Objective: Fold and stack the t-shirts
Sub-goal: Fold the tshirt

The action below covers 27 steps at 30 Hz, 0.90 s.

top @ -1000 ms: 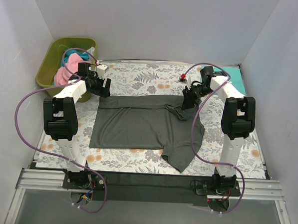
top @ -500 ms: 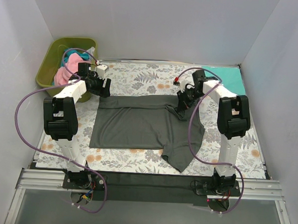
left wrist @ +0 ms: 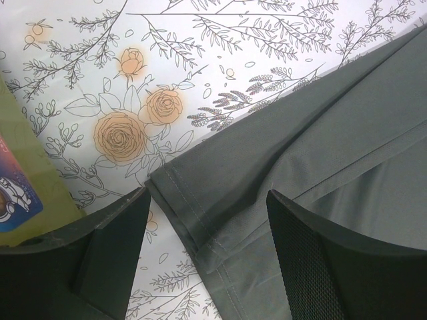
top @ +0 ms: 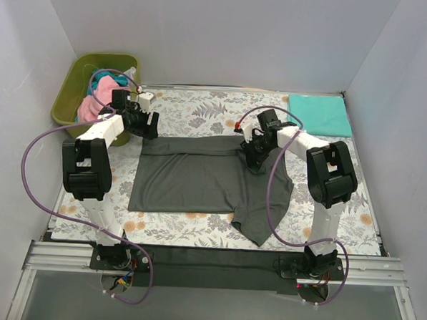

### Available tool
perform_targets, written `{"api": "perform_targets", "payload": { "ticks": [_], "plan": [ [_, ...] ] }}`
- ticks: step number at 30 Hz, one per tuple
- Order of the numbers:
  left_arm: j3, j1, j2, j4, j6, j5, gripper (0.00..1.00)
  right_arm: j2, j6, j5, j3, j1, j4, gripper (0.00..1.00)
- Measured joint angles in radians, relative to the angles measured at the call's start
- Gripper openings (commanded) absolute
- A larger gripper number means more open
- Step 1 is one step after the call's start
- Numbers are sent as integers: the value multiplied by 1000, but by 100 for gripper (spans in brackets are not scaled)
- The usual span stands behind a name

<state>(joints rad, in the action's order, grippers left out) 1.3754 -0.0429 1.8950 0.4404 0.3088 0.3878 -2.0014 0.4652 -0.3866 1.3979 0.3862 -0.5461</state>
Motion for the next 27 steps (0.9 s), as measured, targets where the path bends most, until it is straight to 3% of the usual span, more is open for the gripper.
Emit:
{"api": "perform_targets", "payload": {
  "ticks": [6, 10, 14, 22, 27],
  "plan": [
    [0, 0, 0, 0, 3, 1, 65, 79, -21, 45, -91, 34, 77, 43],
    [0, 0, 0, 0, 3, 1, 65, 107, -1, 34, -117, 52, 99, 46],
    [0, 0, 0, 0, 5, 2, 64, 119, 44, 13, -125, 70, 109, 45],
    [-72, 18, -50, -56, 43, 108, 49, 210, 105, -9, -167, 67, 91, 37],
    [-173, 210, -163, -172, 108, 109, 52, 309, 28, -122, -148, -103, 84, 28]
  ]
}}
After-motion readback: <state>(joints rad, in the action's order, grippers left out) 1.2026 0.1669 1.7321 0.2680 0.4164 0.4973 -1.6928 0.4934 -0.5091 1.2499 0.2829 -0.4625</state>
